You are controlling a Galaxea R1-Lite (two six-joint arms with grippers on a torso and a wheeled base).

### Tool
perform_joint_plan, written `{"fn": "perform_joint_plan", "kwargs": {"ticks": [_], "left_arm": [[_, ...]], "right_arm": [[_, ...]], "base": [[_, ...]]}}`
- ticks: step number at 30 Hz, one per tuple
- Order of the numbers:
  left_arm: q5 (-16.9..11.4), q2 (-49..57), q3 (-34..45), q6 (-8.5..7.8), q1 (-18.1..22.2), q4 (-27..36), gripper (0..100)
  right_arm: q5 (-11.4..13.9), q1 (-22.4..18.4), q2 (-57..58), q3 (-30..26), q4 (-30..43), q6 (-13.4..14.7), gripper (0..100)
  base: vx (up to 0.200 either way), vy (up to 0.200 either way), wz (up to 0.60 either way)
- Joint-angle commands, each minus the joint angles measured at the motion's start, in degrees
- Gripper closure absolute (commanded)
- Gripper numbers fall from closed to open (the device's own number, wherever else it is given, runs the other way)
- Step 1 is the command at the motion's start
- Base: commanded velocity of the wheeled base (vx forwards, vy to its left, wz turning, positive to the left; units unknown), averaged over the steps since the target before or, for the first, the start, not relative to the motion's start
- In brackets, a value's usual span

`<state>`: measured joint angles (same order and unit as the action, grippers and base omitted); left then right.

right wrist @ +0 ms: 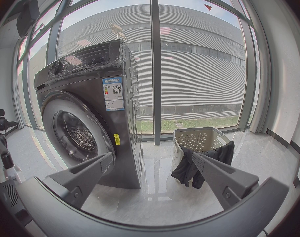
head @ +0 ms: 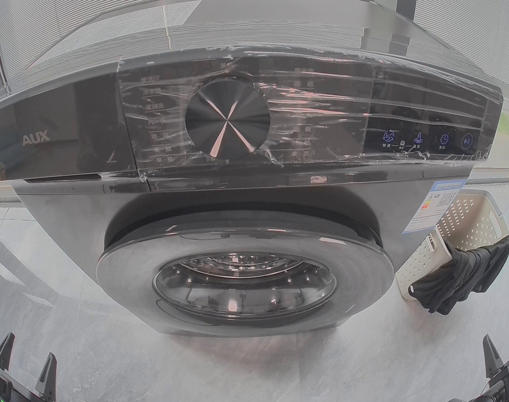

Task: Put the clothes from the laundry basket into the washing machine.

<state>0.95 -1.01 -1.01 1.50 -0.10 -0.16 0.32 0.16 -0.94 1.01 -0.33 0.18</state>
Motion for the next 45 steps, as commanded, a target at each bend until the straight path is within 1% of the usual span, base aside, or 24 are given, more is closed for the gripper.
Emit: {"fn": "perform_joint_plan", "kwargs": {"ticks": [1,27,29,30,31,33,34,35,36,37,38,39,40,41,42,43,45], "left_arm": [[0.02,1.01,0.92,-0.01,0.01,-0.02,0],[0.02,1.01,0.92,-0.01,0.01,-0.02,0],[0.02,1.01,0.92,-0.01,0.01,-0.02,0],[0.02,1.01,0.92,0.08,0.01,-0.02,0],[0.02,1.01,0.92,-0.01,0.01,-0.02,0],[0.02,1.01,0.92,-0.01,0.01,-0.02,0],[0.02,1.01,0.92,-0.01,0.01,-0.02,0],[0.02,1.01,0.92,-0.01,0.01,-0.02,0],[0.02,1.01,0.92,-0.01,0.01,-0.02,0],[0.02,1.01,0.92,-0.01,0.01,-0.02,0],[0.02,1.01,0.92,-0.01,0.01,-0.02,0],[0.02,1.01,0.92,-0.01,0.01,-0.02,0],[0.02,1.01,0.92,-0.01,0.01,-0.02,0],[0.02,1.01,0.92,-0.01,0.01,-0.02,0],[0.02,1.01,0.92,-0.01,0.01,-0.02,0],[0.02,1.01,0.92,-0.01,0.01,-0.02,0],[0.02,1.01,0.92,-0.01,0.01,-0.02,0]], "right_arm": [[0.03,0.02,0.94,-1.01,-0.02,-0.01,0],[0.03,-0.25,0.94,-1.01,0.07,-0.01,0],[0.21,-0.16,0.94,-1.01,-0.11,0.43,0],[0.74,0.02,0.94,-0.66,-1.16,1.14,0],[1.44,0.02,0.94,1.89,-3.36,1.93,0],[3.37,0.28,0.76,10.68,-4.77,5.44,0],[4.43,0.46,-0.12,13.67,-3.98,6.15,0],[7.24,0.98,-2.58,17.27,-1.08,5.97,0],[9.18,1.25,-3.63,17.88,0.59,5.53,0],[14.62,1.42,-5.48,18.24,3.84,3.77,0],[19.37,1.34,-6.71,17.8,6.04,1.75,0],[22.97,1.25,-8.03,17.18,6.75,0.17,0],[26.14,1.25,-10.57,16.21,7.1,-0.8,0],[26.93,1.25,-11.45,16.04,6.92,-1.06,0],[30.53,1.42,-17.08,15.16,5.6,-1.85,0],[31.94,1.78,-19.72,14.98,4.28,-2.03,0],[35.81,3.18,-26.13,14.81,0.59,-3.0,0]], "base": [[0.0,0.0,0.0],[0.0,0.0,0.0],[0.0,0.0,0.0],[0.0,0.0,0.0],[0.0,0.0,0.0],[0.0,0.0,0.0],[0.0,0.0,0.0],[0.0,0.0,0.0],[0.0,0.0,0.0],[0.0,0.0,0.0],[0.0,0.0,0.0],[0.0,0.0,0.0],[0.0,0.0,0.0],[0.0,0.0,0.0],[0.0,0.0,0.0],[0.0,0.0,0.0],[0.0,0.0,0.0]]}}
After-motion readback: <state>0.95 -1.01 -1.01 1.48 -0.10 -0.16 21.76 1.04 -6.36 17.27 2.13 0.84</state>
